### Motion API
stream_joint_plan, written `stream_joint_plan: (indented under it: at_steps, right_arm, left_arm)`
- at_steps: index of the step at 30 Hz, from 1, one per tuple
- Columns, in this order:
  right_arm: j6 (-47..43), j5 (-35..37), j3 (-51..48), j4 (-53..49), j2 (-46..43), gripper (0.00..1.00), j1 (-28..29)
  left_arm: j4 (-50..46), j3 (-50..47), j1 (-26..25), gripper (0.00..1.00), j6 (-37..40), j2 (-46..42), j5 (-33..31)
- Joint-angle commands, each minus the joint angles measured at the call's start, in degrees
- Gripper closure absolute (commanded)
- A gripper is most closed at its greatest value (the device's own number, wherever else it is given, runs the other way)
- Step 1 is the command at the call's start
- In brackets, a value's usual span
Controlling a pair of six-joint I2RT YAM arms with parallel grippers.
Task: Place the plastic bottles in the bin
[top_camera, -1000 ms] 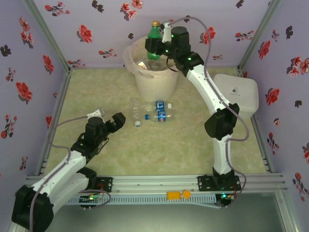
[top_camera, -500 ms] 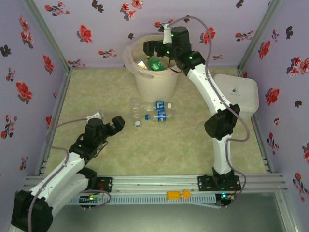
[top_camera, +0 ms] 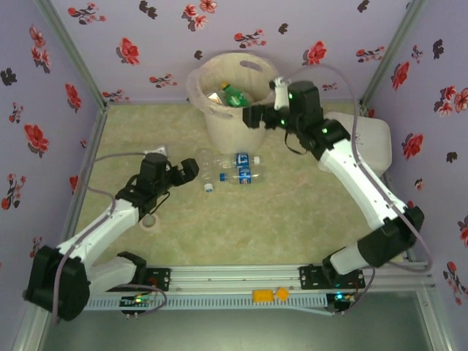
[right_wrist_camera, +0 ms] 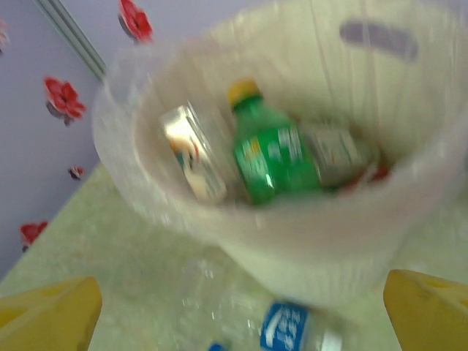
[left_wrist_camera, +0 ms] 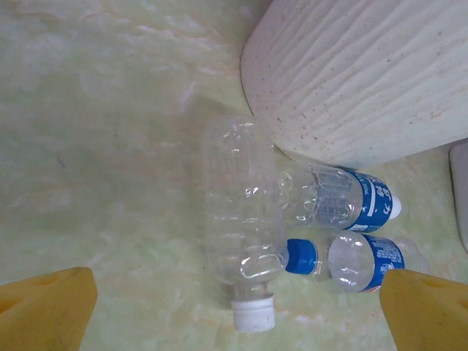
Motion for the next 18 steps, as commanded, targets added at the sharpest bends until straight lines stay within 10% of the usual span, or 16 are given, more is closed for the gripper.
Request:
stream_joint_plan:
  at_steps: [1, 18]
  right_arm:
    - [2.7, 3.1, -9.6, 3.0, -5.4, 0.0, 0.5]
    - [10.3, 3.8, -38.2, 11.2, -11.1, 0.0, 0.6]
  left_arm:
    - [-0.1, 4.7, -1.6, 0.0, 4.8, 5.6, 0.8]
    - [-6.5, 22.5, -5.2, 0.01, 5.6, 33.3, -2.9]
